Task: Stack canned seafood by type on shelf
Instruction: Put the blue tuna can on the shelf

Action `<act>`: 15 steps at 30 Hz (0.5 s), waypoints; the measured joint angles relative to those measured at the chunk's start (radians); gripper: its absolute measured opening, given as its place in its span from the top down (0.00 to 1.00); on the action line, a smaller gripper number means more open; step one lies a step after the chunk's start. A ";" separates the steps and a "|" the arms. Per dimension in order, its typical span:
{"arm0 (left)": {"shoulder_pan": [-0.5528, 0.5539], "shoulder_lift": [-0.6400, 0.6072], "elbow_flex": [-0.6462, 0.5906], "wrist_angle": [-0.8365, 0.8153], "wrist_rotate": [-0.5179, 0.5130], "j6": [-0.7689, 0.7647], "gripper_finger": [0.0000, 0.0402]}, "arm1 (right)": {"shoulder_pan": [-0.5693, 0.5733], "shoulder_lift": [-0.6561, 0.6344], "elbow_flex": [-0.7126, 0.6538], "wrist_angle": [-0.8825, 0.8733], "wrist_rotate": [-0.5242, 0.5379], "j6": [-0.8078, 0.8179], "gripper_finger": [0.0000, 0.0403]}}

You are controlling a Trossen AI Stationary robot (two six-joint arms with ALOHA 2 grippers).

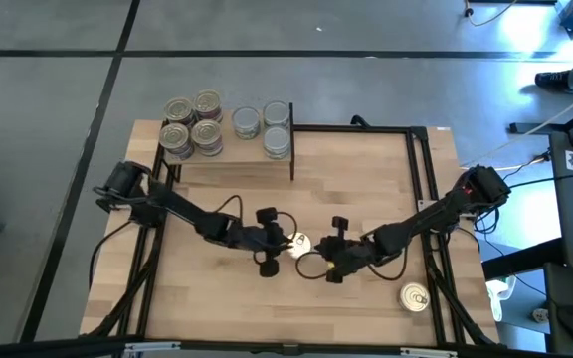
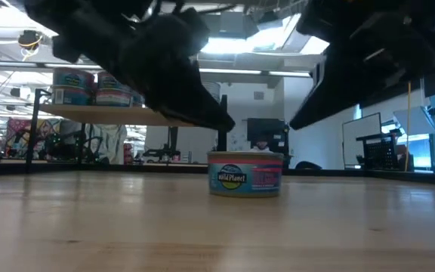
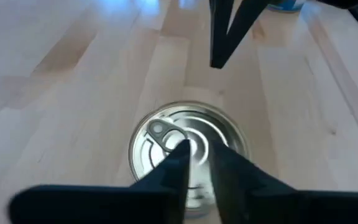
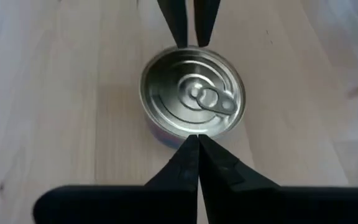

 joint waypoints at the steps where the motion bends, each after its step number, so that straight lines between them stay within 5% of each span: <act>1: 0.006 0.007 0.002 0.000 0.010 0.000 0.89 | 0.000 0.000 -0.011 0.012 0.000 0.013 0.98; 5: 0.025 0.032 0.001 0.002 0.028 0.000 0.98 | -0.001 0.000 -0.065 0.087 0.000 0.038 0.98; 15: 0.030 0.109 0.002 0.083 0.046 0.008 0.99 | -0.003 0.000 -0.084 0.154 0.000 0.030 0.98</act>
